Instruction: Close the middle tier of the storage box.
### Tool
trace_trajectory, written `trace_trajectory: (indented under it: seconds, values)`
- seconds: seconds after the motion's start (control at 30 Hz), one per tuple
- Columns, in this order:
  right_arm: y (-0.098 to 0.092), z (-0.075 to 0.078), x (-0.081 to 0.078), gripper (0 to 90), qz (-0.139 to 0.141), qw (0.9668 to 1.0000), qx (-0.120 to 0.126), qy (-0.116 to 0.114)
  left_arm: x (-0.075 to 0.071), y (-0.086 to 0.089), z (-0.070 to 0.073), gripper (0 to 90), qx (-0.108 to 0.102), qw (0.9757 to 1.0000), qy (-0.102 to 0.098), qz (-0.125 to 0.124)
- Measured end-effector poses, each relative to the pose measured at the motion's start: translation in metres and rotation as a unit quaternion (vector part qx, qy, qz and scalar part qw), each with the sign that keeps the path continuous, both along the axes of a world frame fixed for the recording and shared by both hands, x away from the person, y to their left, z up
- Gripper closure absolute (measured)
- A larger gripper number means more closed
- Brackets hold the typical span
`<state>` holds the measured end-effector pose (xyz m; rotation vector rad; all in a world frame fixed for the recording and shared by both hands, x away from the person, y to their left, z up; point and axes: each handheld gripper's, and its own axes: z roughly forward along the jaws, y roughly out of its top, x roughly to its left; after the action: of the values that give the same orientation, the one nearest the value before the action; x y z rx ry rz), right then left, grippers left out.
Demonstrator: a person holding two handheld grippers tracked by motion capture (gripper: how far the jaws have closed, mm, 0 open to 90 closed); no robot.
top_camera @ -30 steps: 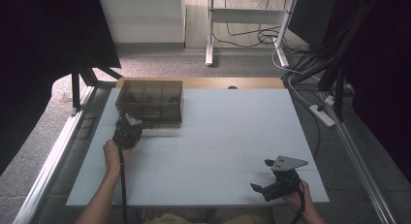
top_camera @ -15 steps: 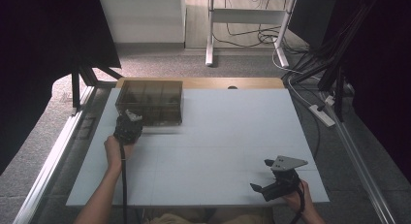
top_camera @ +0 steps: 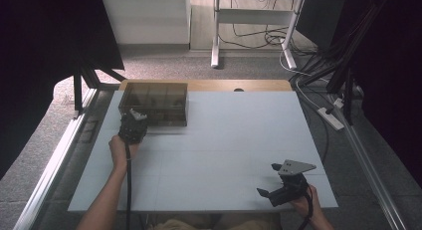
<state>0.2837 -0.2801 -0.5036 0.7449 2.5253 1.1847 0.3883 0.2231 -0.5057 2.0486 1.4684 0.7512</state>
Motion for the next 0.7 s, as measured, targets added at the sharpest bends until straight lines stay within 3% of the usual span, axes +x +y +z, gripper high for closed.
trace_trajectory:
  seconds: [0.7]
  values:
    - [0.0, 0.0, 0.0, 0.0, 0.001, 1.0, 0.0, 0.0, 0.013, -0.003, 0.0, 90.0, 0.005, 0.9998, -0.016, 0.009]
